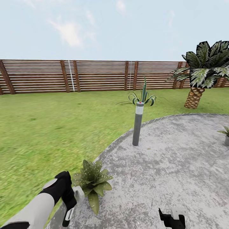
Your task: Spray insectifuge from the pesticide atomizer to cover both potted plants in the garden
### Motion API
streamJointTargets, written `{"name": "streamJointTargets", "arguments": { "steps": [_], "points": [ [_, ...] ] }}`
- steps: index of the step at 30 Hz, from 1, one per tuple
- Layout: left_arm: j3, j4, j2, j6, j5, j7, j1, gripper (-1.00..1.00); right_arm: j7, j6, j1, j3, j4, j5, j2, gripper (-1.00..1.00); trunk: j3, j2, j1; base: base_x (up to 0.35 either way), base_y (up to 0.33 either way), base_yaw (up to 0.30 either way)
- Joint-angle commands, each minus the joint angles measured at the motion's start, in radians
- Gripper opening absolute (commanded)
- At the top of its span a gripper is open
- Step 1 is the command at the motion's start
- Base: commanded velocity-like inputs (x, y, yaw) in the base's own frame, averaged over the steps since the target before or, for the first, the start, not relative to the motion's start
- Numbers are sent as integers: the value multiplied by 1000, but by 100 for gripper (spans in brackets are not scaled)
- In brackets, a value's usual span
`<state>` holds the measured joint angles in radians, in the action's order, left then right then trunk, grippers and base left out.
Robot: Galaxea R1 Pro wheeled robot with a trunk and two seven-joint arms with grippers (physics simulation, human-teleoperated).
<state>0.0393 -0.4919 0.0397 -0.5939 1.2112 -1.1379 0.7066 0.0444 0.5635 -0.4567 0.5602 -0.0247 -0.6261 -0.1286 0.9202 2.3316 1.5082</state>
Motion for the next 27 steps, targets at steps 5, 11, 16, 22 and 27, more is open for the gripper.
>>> {"name": "streamJointTargets", "arguments": {
  "steps": [5,11,16,22,27],
  "points": [
    [-4,4,2,-26,11,-19,5,-100,5,3,0,6,0,-10,0,100,1,0,0,0,0,0],
    [-7,18,18,-12,13,-20,-8,-100,5,3,0,6,0,-10,0,100,1,0,0,0,0,0],
    [-4,-3,9,-17,12,-69,30,-100,5,3,0,6,0,-10,0,100,1,0,0,0,0,0],
    [-54,-7,8,-26,55,-162,103,-100,5,3,0,6,0,-9,0,100,1,0,0,0,0,0],
    [-62,-8,11,-27,113,-217,113,-100,5,3,0,6,0,-9,0,100,1,0,0,0,0,0]
  ]
}}
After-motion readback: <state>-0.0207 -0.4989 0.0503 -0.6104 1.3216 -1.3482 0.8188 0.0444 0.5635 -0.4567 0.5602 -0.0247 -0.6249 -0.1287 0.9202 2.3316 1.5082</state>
